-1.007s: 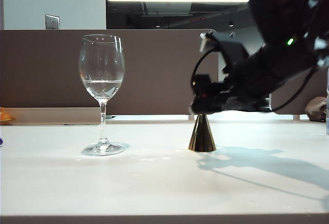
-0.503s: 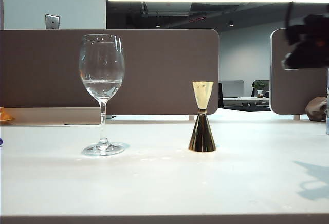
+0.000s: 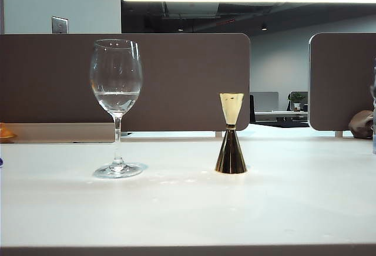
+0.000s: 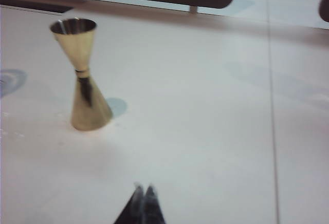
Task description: Pick up the jigger and pour the water inside into the glass.
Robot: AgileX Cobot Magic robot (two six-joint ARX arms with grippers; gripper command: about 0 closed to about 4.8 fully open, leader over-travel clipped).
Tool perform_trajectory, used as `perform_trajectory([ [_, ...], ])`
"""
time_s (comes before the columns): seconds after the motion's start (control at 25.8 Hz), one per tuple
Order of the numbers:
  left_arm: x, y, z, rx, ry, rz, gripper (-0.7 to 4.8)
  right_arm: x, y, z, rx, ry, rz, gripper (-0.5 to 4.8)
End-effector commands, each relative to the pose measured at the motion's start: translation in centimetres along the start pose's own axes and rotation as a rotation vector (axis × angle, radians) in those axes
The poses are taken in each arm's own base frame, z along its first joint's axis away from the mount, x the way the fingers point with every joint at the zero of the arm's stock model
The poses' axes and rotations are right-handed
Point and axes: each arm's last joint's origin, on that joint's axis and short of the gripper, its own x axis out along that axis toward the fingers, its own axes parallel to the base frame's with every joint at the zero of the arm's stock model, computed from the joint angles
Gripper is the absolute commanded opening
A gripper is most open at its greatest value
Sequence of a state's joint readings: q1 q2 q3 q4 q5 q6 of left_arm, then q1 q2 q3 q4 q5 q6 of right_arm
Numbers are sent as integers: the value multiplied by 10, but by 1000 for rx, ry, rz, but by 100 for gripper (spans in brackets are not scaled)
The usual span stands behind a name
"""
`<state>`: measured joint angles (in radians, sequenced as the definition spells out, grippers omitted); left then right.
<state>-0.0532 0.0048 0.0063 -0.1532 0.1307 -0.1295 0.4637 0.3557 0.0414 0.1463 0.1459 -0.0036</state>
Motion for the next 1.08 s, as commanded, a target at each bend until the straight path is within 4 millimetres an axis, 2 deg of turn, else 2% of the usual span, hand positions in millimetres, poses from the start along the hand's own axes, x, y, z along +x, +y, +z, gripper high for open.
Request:
perform_trajectory([
  [0.04, 0, 0, 2, 3, -12, -4, -5, -1, -6, -8, 49, -5, -52, -6],
  [0.23, 0, 0, 2, 3, -12, -4, -5, -5, -14, -11, 80, -4, -10, -6],
  [0.43, 0, 0, 2, 3, -12, -4, -5, -12, -25, -18, 100, 42, -115, -6],
  [0.81, 0, 0, 2, 3, -12, -4, -5, -21, -32, -17, 115, -9, -176, -6],
  [1.08, 0, 0, 2, 3, -12, -4, -5, -21, -31, -18, 117, 4, -117, -6],
])
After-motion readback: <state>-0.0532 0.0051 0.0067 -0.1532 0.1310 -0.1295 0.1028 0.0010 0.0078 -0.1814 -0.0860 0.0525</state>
